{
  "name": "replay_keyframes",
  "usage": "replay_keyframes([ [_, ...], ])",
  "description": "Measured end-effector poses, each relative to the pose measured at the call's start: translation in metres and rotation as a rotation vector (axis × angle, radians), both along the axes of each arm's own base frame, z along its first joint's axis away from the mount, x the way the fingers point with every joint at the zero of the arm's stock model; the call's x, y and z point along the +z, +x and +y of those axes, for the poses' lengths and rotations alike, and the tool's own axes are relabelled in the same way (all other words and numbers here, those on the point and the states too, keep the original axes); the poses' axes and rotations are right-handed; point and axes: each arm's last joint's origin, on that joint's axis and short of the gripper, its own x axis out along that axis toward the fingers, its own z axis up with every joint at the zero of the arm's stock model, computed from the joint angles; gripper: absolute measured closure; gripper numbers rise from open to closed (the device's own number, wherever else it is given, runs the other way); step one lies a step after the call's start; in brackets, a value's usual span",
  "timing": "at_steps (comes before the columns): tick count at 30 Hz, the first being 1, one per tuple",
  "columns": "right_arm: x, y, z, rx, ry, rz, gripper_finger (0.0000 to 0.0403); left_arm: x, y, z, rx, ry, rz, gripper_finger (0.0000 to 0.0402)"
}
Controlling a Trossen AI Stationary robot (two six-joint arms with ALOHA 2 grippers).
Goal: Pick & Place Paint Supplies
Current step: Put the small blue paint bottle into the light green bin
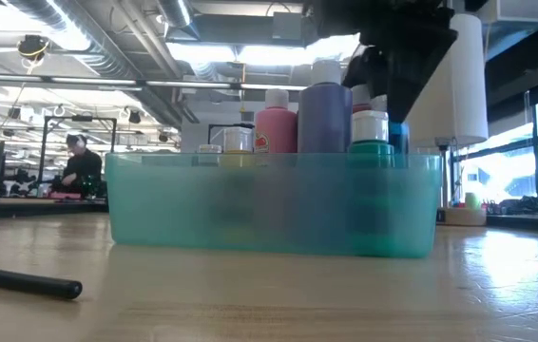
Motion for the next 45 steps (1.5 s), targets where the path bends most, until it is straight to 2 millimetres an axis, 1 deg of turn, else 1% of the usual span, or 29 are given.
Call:
replay_keyframes([
  [20,-0.0090,0.0066,0.0025,0.021,0.012,0.002,0.0285,0.0000,0.0000,0.0000,0.013,-0.020,-0.009,0.0242],
  [33,-0.0089,0.0067,0.0034,0.018,0.028,0.002,0.0284,-0.0001,0.0000,-0.0002,0.013,-0.031,-0.009,0.0242],
  [39,-0.0088,0.0070,0.0037,0.018,0.039,0.002,0.0250,0.0000,0.0000,-0.0002,0.011,-0.034,-0.008,0.0242],
  [45,-0.0087,0.0073,0.0040,0.018,0.042,-0.002,0.0243,-0.0001,0.0000,-0.0003,0.009,-0.035,-0.006,0.0242],
])
